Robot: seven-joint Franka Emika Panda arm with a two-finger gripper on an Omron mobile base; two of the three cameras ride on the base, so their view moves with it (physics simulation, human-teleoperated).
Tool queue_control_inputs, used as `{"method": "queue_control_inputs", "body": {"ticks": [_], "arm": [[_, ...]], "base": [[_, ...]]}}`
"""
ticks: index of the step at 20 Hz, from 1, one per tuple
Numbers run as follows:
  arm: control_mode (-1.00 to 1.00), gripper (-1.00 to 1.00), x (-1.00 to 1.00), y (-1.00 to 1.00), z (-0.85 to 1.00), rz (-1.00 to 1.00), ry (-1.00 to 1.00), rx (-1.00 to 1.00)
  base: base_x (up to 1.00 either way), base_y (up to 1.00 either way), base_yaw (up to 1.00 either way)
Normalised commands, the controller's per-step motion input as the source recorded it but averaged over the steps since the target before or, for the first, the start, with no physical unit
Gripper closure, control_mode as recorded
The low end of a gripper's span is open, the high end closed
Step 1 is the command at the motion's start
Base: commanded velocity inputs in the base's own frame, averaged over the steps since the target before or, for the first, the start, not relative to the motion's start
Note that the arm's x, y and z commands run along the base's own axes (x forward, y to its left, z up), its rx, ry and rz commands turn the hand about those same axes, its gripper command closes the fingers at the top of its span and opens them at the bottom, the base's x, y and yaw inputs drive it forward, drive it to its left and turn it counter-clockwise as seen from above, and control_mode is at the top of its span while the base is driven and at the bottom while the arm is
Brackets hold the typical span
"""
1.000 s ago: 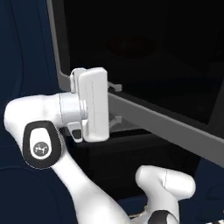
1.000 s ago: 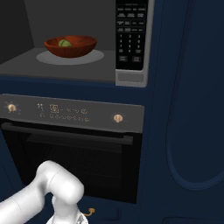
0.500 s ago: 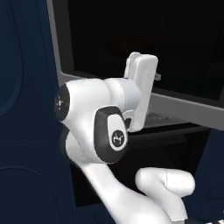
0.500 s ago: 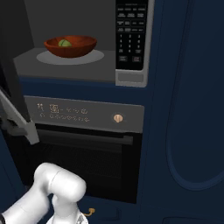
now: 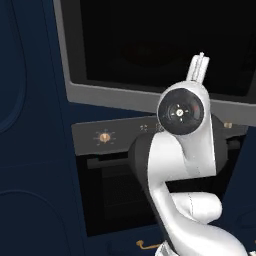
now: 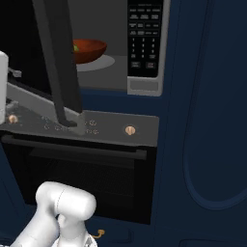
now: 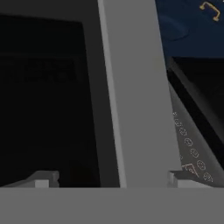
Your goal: Pick the lime from the sink and place it in the bowl. Then pick the bowl and place it in the microwave. Then close the microwave door and press the start button.
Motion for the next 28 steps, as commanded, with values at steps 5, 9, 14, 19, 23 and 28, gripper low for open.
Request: {"method": "queue_control_inputs", "body": {"ticks": [5,9,14,19,23,28], "arm": [[-1.0,-1.0,0.6,-0.22,0.0,0.38,0.0,0.14],[-1.0,-1.0,0.65,-0.18,0.0,0.39,0.0,0.15],[-1.0,-1.0,0.71,-0.05,0.0,0.35,0.0,0.15],[-1.0,-1.0,0.7,0.0,0.0,0.29,0.0,0.16],[-1.0,-1.0,0.63,0.0,-0.02,0.24,0.0,0.14],[-1.0,-1.0,0.4,0.04,-0.18,0.21,0.0,0.1]], "base": [[0.0,0.0,0.0],[0.0,0.0,0.0],[0.0,0.0,0.0],[0.0,0.0,0.0],[0.0,0.0,0.0],[0.0,0.0,0.0]]}}
